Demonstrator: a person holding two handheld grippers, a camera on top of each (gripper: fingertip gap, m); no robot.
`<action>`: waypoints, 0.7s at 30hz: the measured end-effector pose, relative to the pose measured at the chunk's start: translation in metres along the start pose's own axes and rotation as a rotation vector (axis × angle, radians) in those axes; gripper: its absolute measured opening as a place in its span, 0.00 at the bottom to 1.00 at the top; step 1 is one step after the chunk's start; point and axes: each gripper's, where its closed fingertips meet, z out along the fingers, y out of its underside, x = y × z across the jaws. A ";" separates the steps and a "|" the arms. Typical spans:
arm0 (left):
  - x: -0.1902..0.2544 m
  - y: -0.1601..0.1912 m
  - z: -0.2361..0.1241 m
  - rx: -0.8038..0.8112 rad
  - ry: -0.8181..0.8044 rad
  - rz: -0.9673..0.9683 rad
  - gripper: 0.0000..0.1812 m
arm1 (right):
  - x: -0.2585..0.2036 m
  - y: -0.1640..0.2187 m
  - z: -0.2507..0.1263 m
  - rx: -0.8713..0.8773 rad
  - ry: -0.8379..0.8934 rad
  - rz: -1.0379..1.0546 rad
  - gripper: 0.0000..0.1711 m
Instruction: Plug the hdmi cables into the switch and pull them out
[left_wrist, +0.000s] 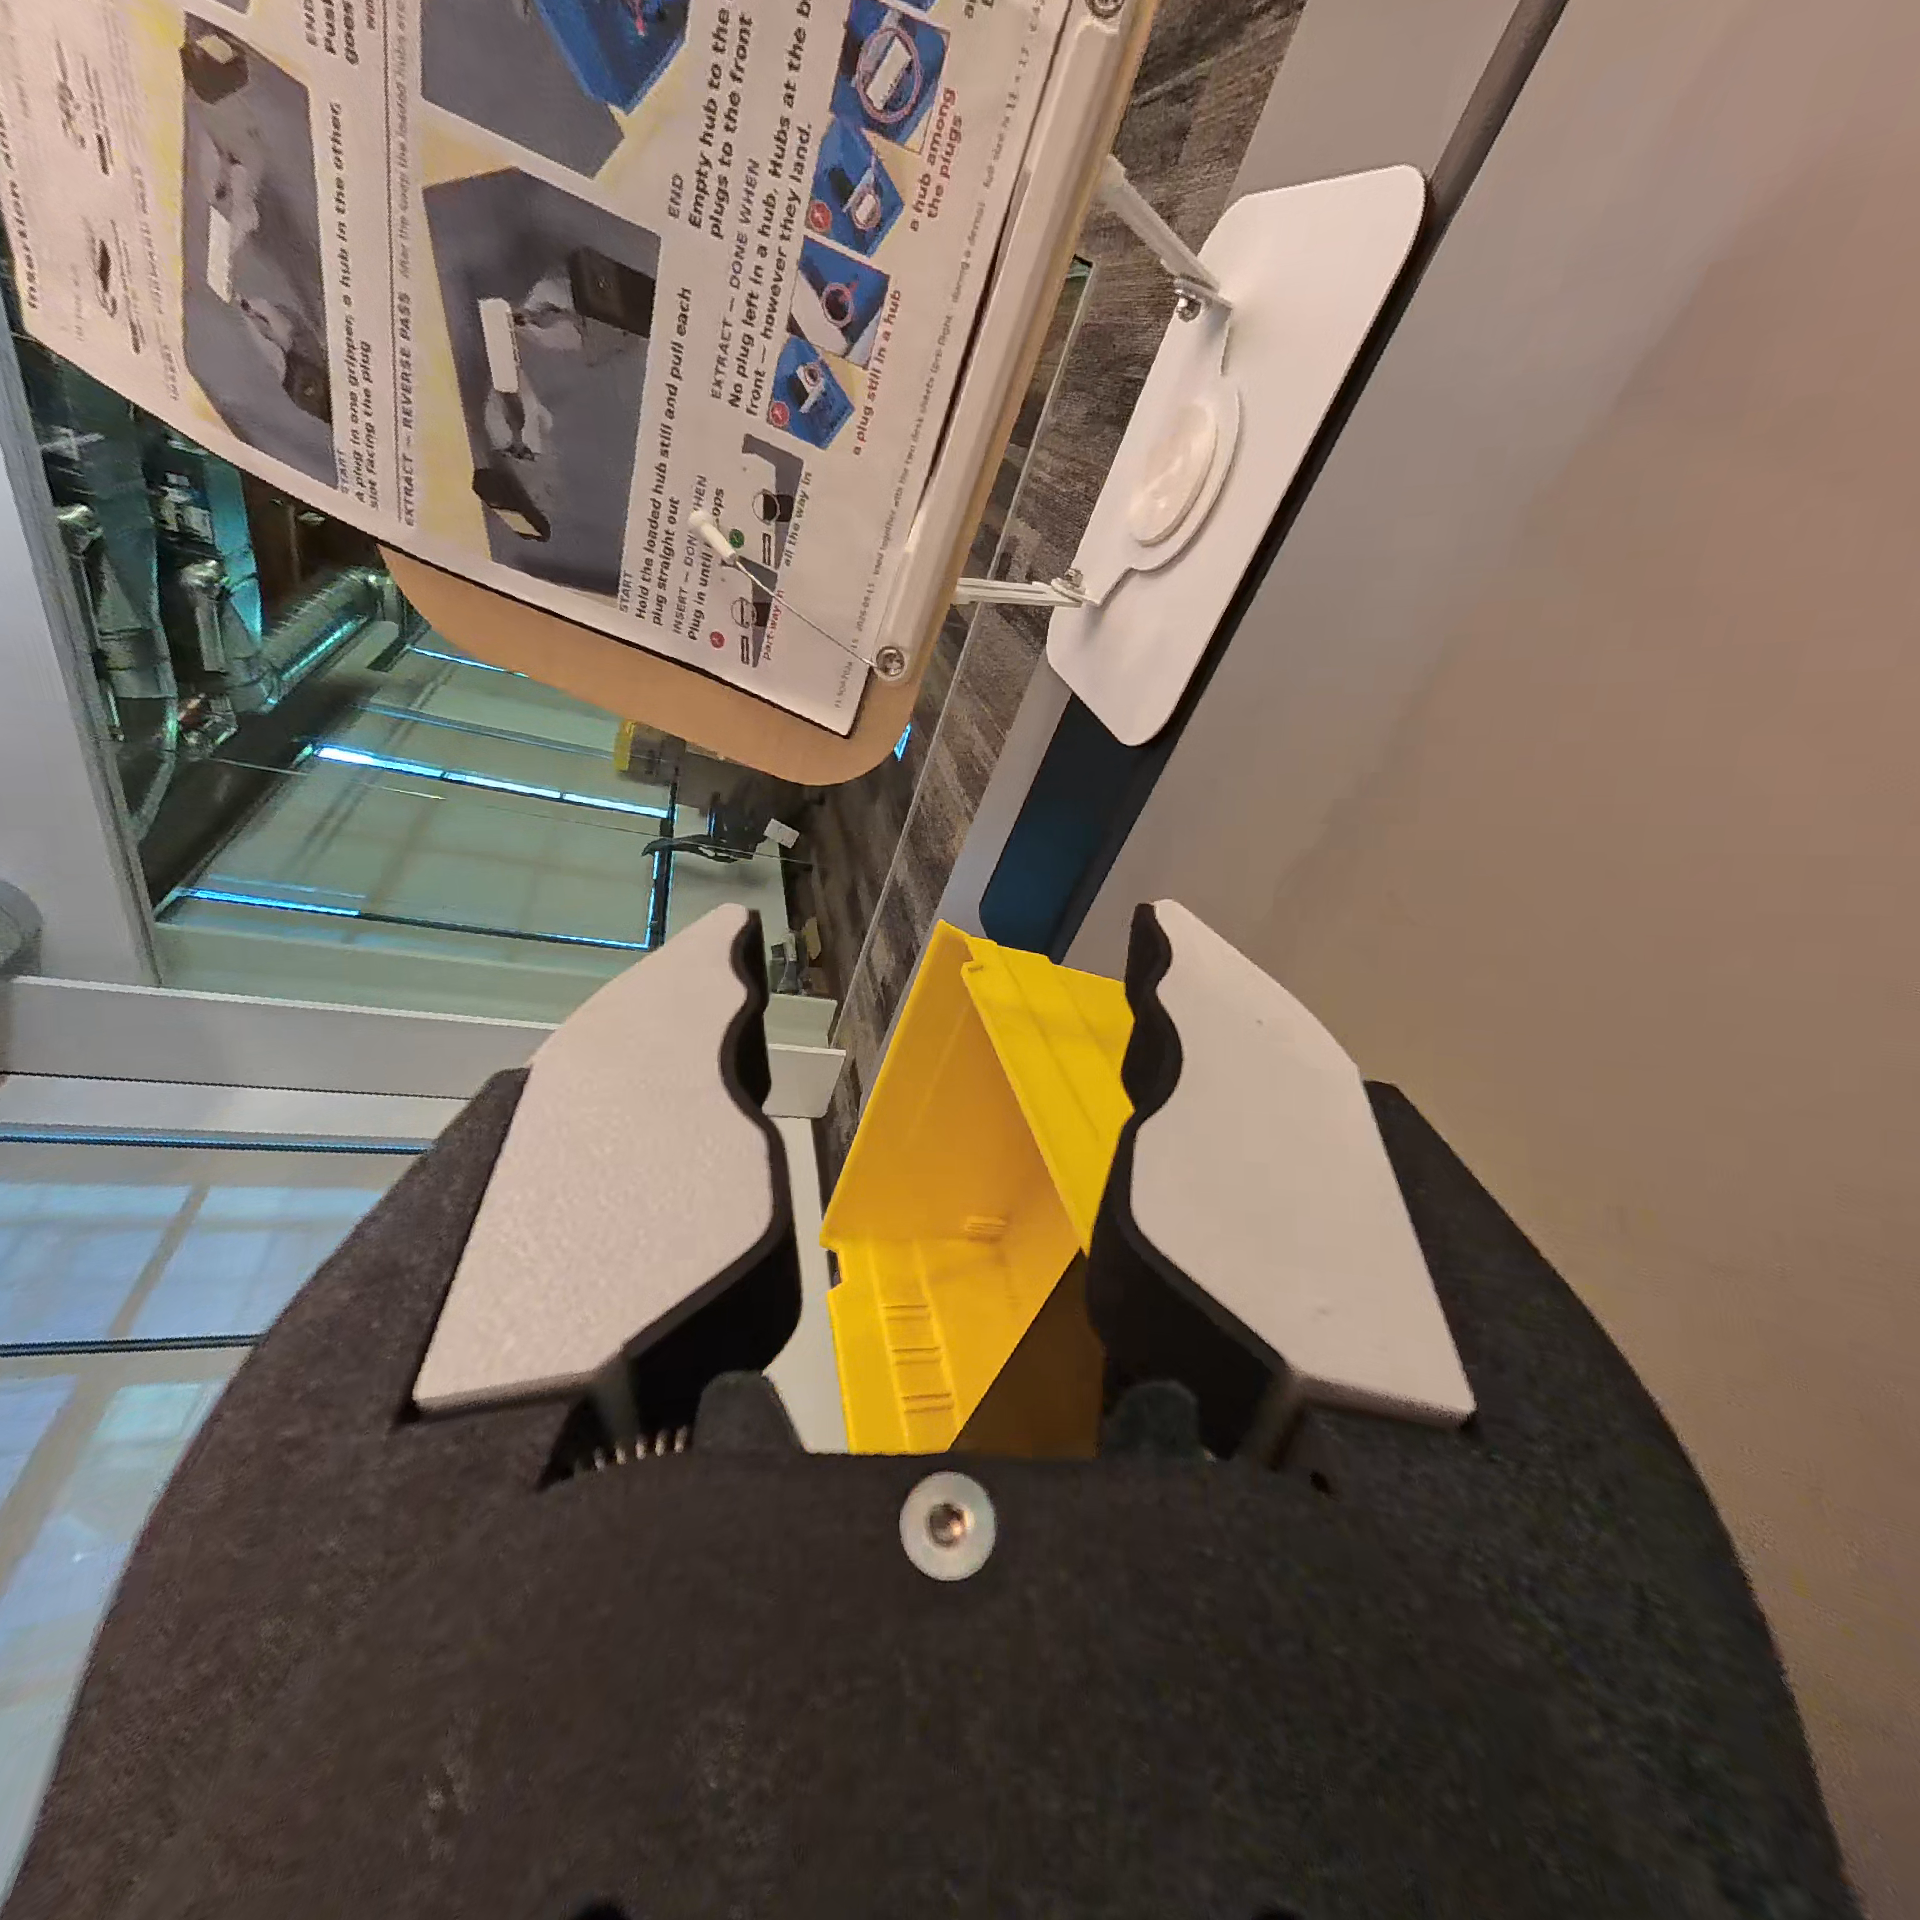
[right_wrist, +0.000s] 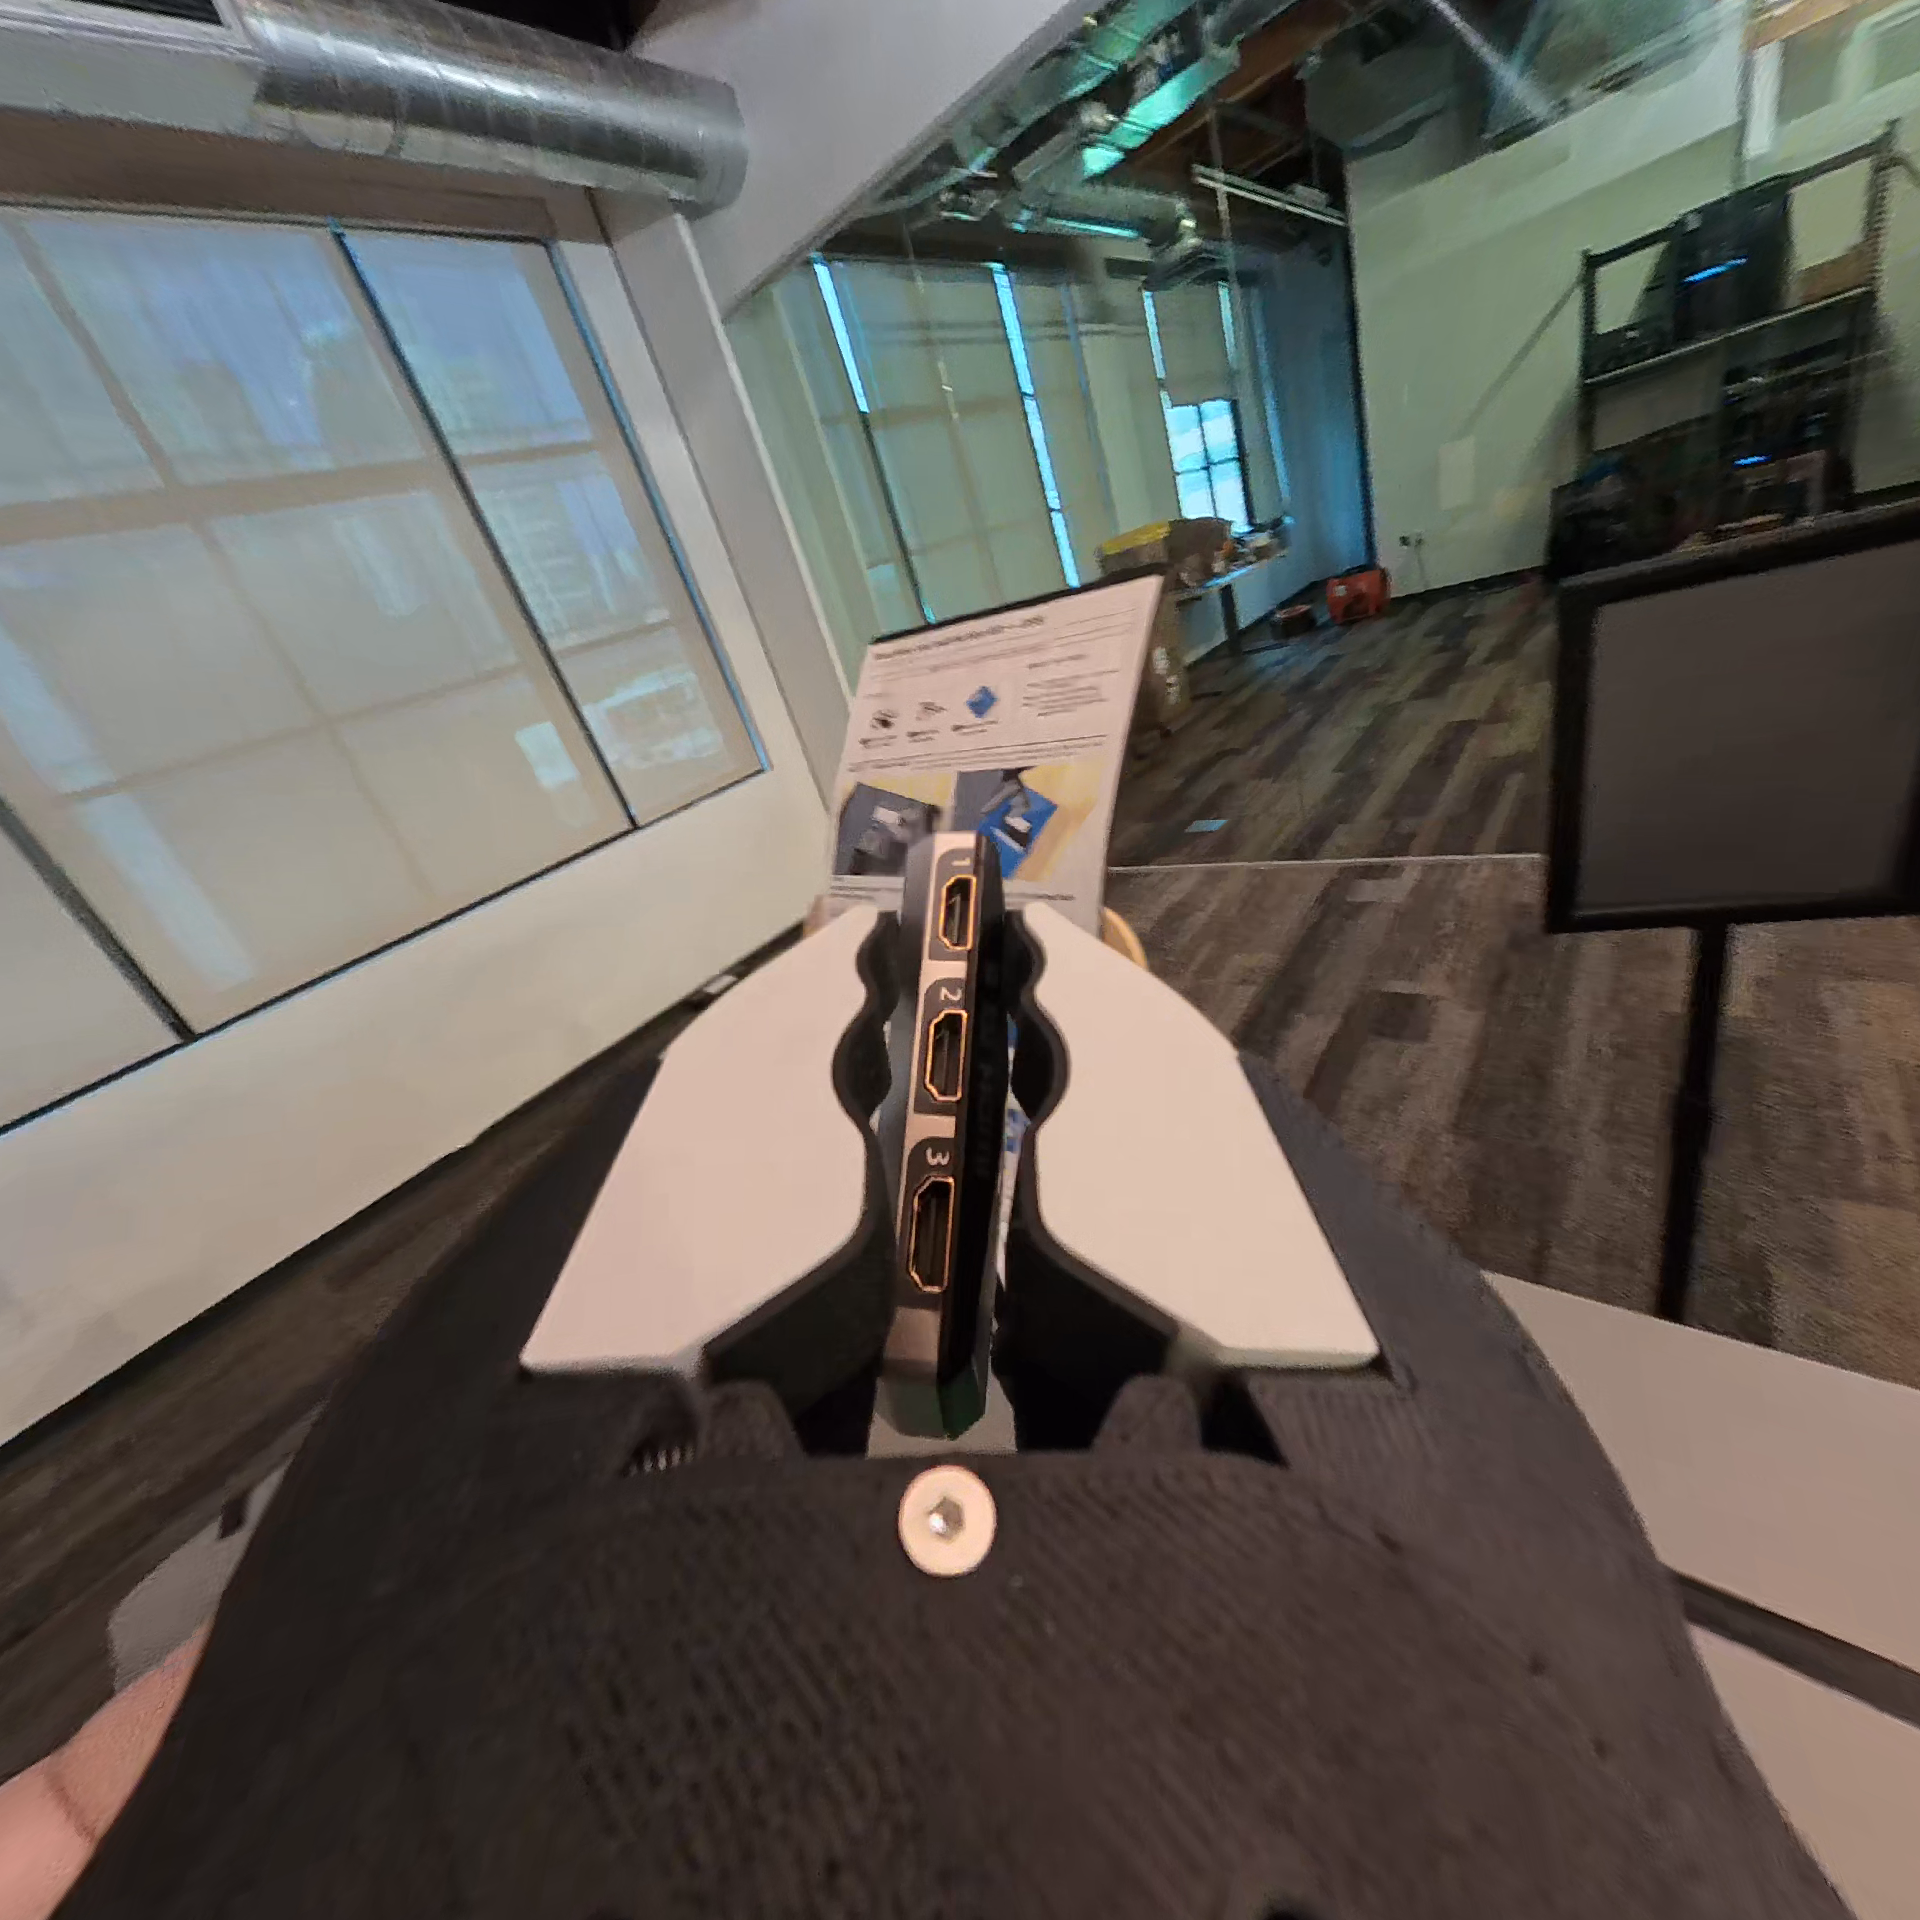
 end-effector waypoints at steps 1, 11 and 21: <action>0.003 0.000 0.000 0.001 0.018 -0.005 0.37 | 0.008 0.000 -0.004 -0.011 0.033 -0.004 0.11; 0.014 0.002 0.005 -0.017 0.058 0.015 0.37 | 0.078 0.045 -0.022 -0.099 0.237 -0.031 0.11; 0.022 0.002 0.008 -0.016 0.097 0.012 0.37 | 0.086 0.070 -0.017 -0.151 0.172 0.075 0.11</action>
